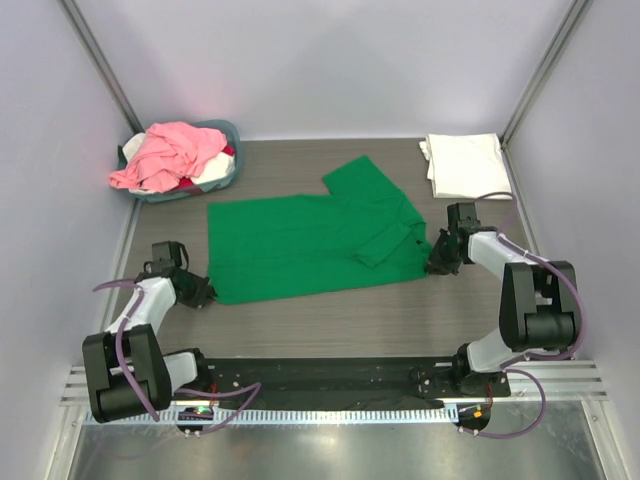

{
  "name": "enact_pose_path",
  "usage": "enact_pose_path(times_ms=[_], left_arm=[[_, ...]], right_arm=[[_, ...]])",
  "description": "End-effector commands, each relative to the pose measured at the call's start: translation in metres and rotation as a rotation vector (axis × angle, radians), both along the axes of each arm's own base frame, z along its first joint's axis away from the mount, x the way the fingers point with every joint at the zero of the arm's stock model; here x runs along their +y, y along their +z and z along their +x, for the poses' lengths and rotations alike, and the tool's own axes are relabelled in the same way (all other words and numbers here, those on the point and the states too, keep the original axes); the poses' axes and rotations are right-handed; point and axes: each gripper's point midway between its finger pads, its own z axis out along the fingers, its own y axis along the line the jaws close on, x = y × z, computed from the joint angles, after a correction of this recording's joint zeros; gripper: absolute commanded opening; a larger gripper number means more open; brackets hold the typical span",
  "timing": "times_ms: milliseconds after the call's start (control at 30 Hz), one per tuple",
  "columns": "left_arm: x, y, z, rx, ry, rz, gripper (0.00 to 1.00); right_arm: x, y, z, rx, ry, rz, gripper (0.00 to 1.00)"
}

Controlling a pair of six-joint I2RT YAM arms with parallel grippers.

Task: Fold and stack the t-shirts
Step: Fold the tshirt

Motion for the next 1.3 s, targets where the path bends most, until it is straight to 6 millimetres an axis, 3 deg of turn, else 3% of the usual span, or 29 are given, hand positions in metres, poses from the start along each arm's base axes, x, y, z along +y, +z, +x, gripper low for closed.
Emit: enact_pose_path(times_ms=[0,67,133,167,200,233,267,333,367,400,433,500,533,567,633,667,733,1000,1133,1233,1267], left_arm=[[0.003,0.003,0.013,-0.044,0.01,0.02,0.03],[0.002,0.012,0.021,-0.053,0.008,0.011,0.0],[0.005,0.043,0.046,-0.113,-0.014,0.016,0.0],[0.005,0.05,0.044,-0.08,-0.03,0.018,0.0],[0.009,0.064,0.051,-0.088,-0.044,0.034,0.0],[0.018,0.092,0.066,-0.131,-0.059,0.087,0.0],[0.021,0.101,0.06,-0.113,-0.057,0.095,0.0],[0.028,0.127,0.061,-0.182,-0.035,0.101,0.0],[0.031,0.13,0.057,-0.191,-0.025,0.106,0.0],[0.031,0.136,0.053,-0.212,-0.02,0.117,0.0],[0.029,0.124,0.042,-0.179,-0.022,0.117,0.0],[0.025,0.111,0.029,-0.158,-0.02,0.106,0.0],[0.023,0.103,0.025,-0.15,-0.021,0.095,0.0],[0.016,0.08,0.01,-0.1,-0.024,0.064,0.0],[0.011,0.066,-0.001,-0.076,-0.021,0.044,0.0],[0.008,0.05,-0.013,-0.036,-0.017,0.03,0.0],[0.006,0.039,-0.023,-0.003,0.003,0.011,0.0],[-0.001,0.038,-0.04,0.045,0.082,-0.039,0.01],[-0.004,0.046,-0.049,0.043,0.122,-0.049,0.06],[-0.006,0.053,-0.058,0.029,0.128,-0.047,0.15],[-0.007,0.058,-0.058,0.014,0.126,-0.053,0.19]], right_arm=[[0.002,-0.008,0.011,0.0,-0.001,0.017,0.01],[0.011,0.003,0.025,-0.02,0.016,0.064,0.01],[0.014,0.02,0.034,-0.024,0.022,0.081,0.01],[0.015,0.049,0.058,-0.097,0.025,0.086,0.01],[0.015,0.067,0.067,-0.139,0.026,0.083,0.01],[0.013,0.094,0.071,-0.19,0.017,0.076,0.01],[0.012,0.125,0.083,-0.267,0.014,0.07,0.01],[0.008,0.16,0.081,-0.338,0.0,0.055,0.01],[0.007,0.165,0.076,-0.343,-0.002,0.052,0.01],[0.006,0.162,0.068,-0.325,-0.008,0.043,0.01],[0.006,0.147,0.054,-0.288,-0.012,0.046,0.01],[0.008,0.136,0.035,-0.274,-0.015,0.059,0.01],[0.009,0.109,0.016,-0.209,-0.017,0.063,0.01],[0.01,0.103,0.007,-0.204,-0.028,0.075,0.01],[0.016,0.074,-0.016,-0.144,-0.026,0.112,0.01],[0.018,0.069,-0.022,-0.134,-0.04,0.126,0.01],[0.019,0.055,-0.039,-0.103,-0.054,0.138,0.01],[0.019,0.037,-0.076,-0.047,-0.153,0.159,0.04],[0.027,0.032,-0.09,-0.017,-0.176,0.215,0.2],[0.038,0.032,-0.098,-0.003,-0.185,0.283,0.35],[0.039,0.036,-0.099,-0.022,-0.178,0.291,0.44]])
